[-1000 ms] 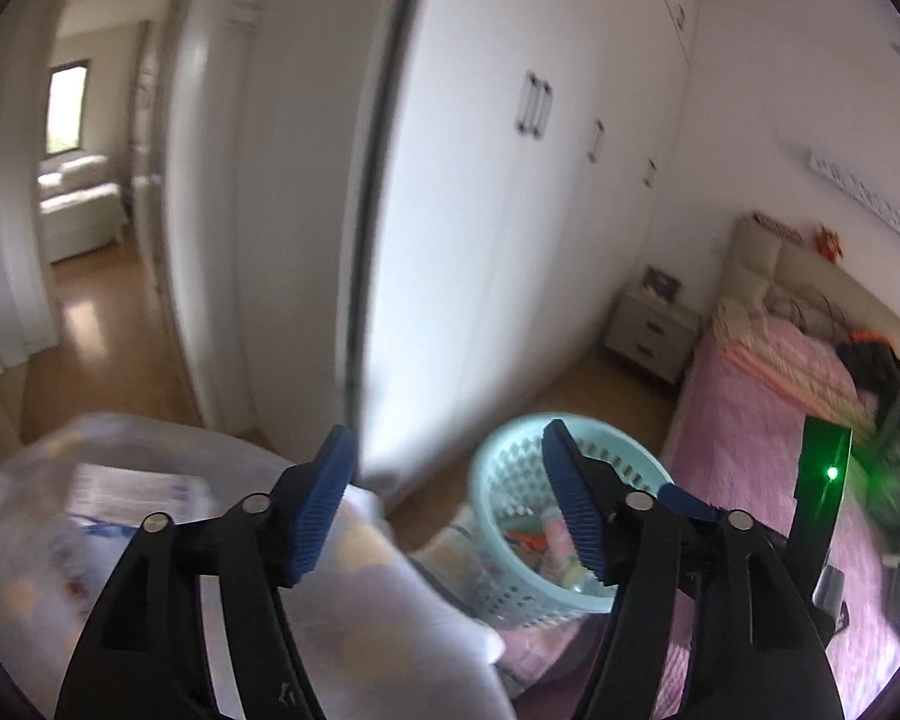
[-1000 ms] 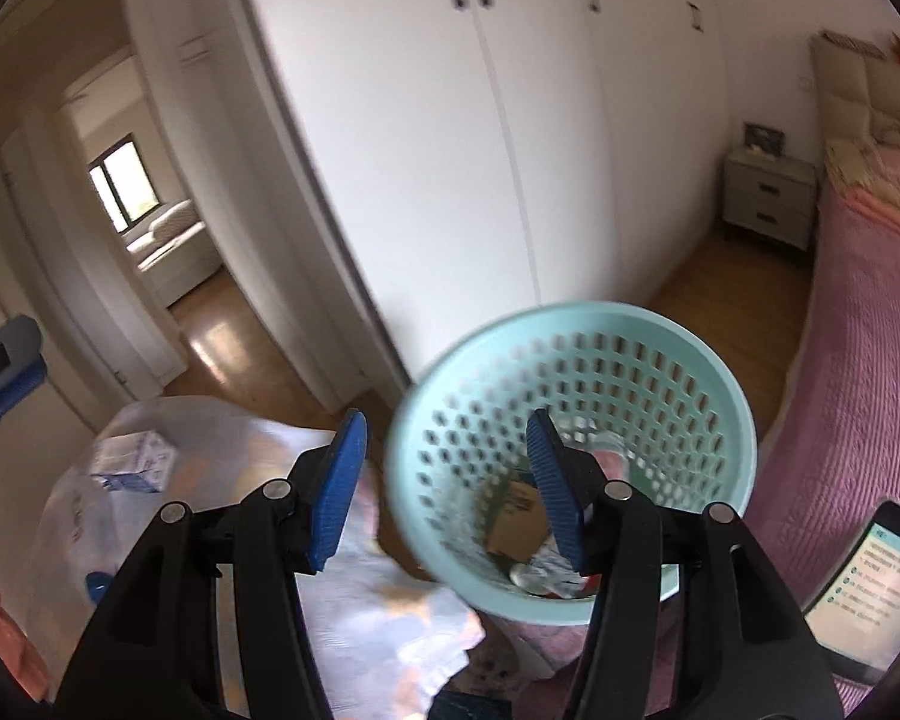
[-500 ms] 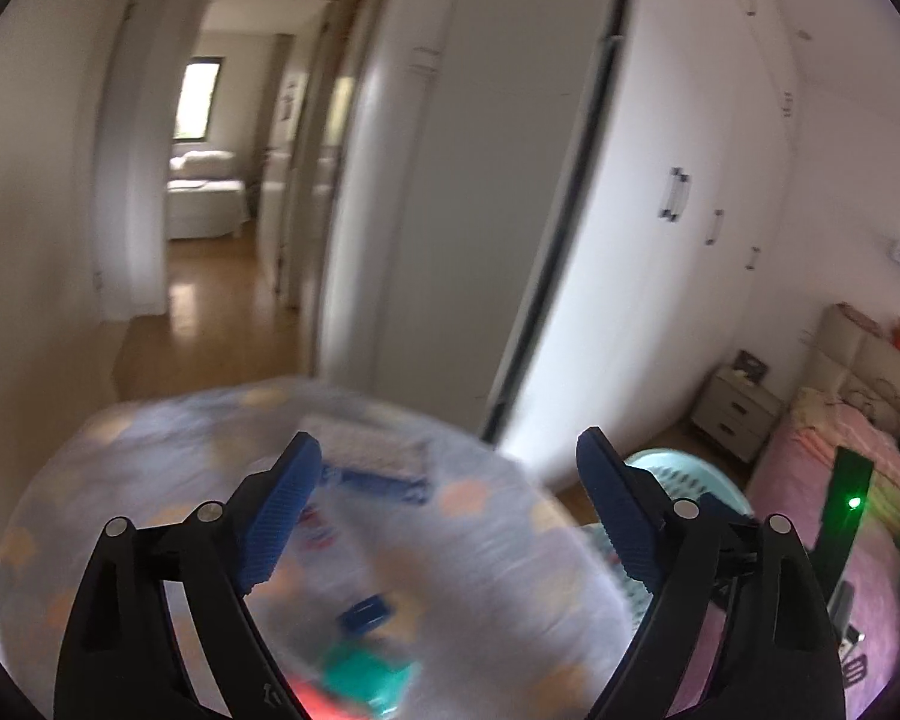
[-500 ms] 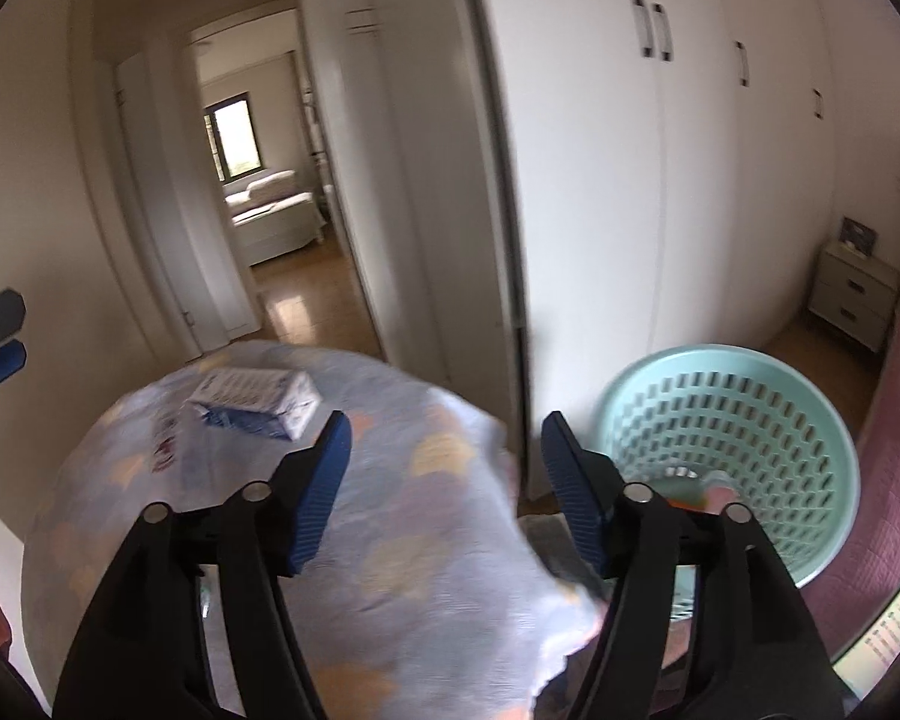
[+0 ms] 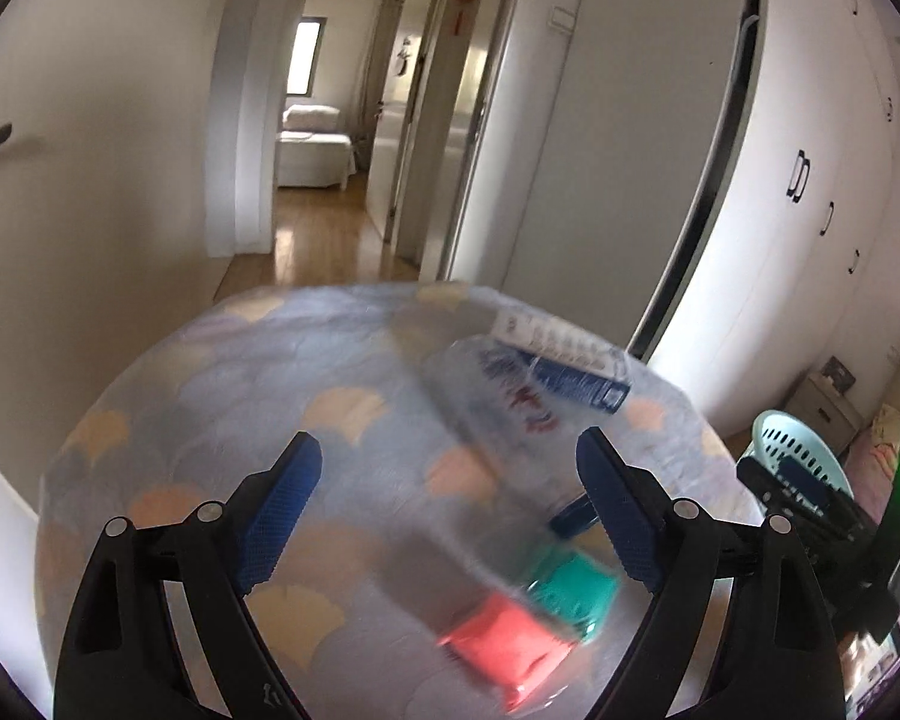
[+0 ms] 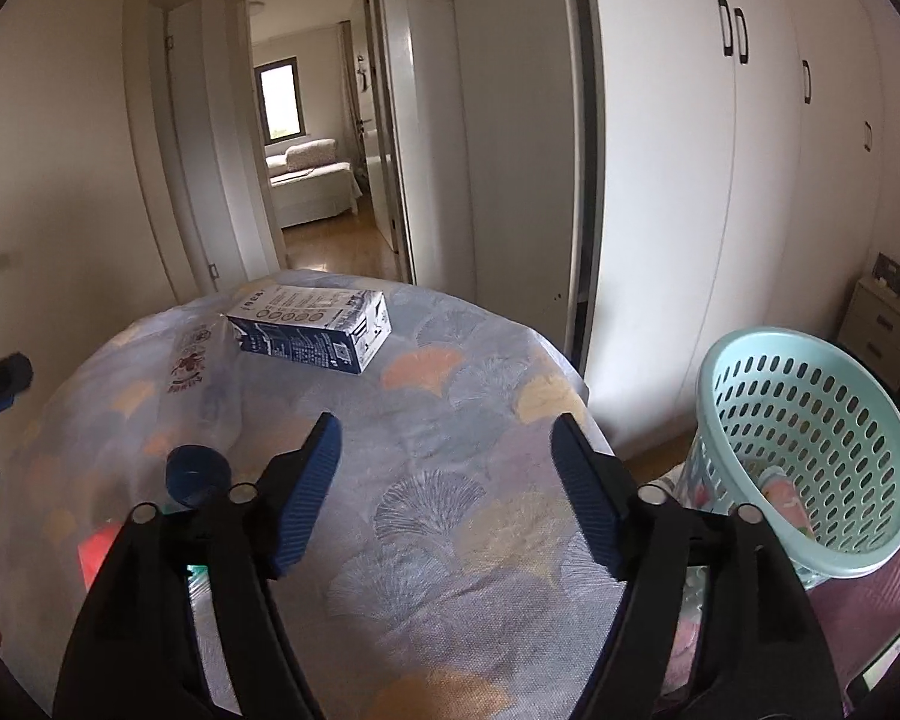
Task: Collect trash
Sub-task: 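Move both open tools back over the table toward the remaining items, then grasp the clear blue-capped bottle with the right tool while the left tool grasps the red packet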
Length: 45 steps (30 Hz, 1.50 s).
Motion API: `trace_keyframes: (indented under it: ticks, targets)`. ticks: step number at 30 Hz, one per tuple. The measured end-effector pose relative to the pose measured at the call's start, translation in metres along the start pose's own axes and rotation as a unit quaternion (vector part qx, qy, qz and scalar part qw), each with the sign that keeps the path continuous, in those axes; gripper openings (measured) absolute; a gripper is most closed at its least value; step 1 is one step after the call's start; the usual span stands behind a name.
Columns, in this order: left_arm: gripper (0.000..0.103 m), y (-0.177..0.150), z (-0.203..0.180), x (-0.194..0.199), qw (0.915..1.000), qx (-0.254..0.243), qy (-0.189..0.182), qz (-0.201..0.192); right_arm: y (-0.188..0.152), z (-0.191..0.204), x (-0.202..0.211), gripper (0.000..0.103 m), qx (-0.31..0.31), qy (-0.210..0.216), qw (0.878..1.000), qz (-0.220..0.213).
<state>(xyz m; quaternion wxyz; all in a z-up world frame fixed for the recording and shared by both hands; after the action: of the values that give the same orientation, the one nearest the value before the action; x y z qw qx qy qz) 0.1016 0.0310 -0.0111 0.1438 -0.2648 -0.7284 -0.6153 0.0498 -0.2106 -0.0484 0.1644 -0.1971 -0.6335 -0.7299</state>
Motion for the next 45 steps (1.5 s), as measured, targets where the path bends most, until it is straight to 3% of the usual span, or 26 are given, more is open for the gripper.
trace_keyframes:
  ticks: [10, 17, 25, 28, 31, 34, 37, 41, 45]
  targets:
    - [0.085, -0.026, 0.008, -0.010, 0.9997, 0.006, -0.005, 0.022, -0.004, -0.006, -0.014, 0.074, -0.006, 0.005, 0.999, 0.034]
    - [0.085, -0.037, 0.016, -0.011, 0.9985, 0.026, -0.017, 0.044, -0.005, -0.007, -0.014, 0.074, -0.005, 0.013, 0.999, 0.032]
    - [0.084, -0.058, 0.000, -0.026, 0.9926, 0.021, -0.041, 0.112, -0.005, 0.000, -0.014, 0.073, 0.012, 0.015, 0.999, 0.032]
    - [0.084, -0.071, -0.011, -0.027, 0.9875, 0.031, -0.068, 0.138, -0.006, 0.002, -0.013, 0.073, 0.020, 0.018, 0.999, 0.031]
    - [0.084, -0.088, -0.020, -0.021, 0.9860, 0.015, -0.062, 0.154, -0.005, 0.011, -0.014, 0.073, 0.034, 0.038, 0.998, 0.039]
    - [0.083, -0.103, -0.026, -0.019, 0.9863, -0.006, -0.038, 0.161, 0.001, 0.036, -0.015, 0.073, 0.031, 0.109, 0.992, 0.060]
    - [0.074, -0.109, -0.032, -0.019, 0.9872, -0.041, -0.004, 0.154, 0.013, 0.067, -0.021, 0.073, 0.037, 0.153, 0.985, 0.075]
    - [0.044, -0.111, -0.041, -0.017, 0.9854, -0.073, -0.008, 0.154, 0.024, 0.107, -0.040, 0.073, 0.075, 0.168, 0.977, 0.106]
    - [0.041, -0.112, -0.036, -0.011, 0.9850, -0.076, -0.023, 0.153, 0.023, 0.130, -0.069, 0.073, 0.066, 0.179, 0.972, 0.139]
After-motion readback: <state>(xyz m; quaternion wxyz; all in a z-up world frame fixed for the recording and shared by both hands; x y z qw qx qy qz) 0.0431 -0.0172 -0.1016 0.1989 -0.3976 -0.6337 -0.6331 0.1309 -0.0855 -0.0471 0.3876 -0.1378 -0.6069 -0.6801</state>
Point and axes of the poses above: each gripper's, at about its wrist camera, not at the fingertips, and x roughly against the way its jaws point, z to its left, y to its top, the point moved 5 cm from there along -x, roughly the way its jaws point, and after that the axes turned 1 degree about -z, right-handed, at the moved point
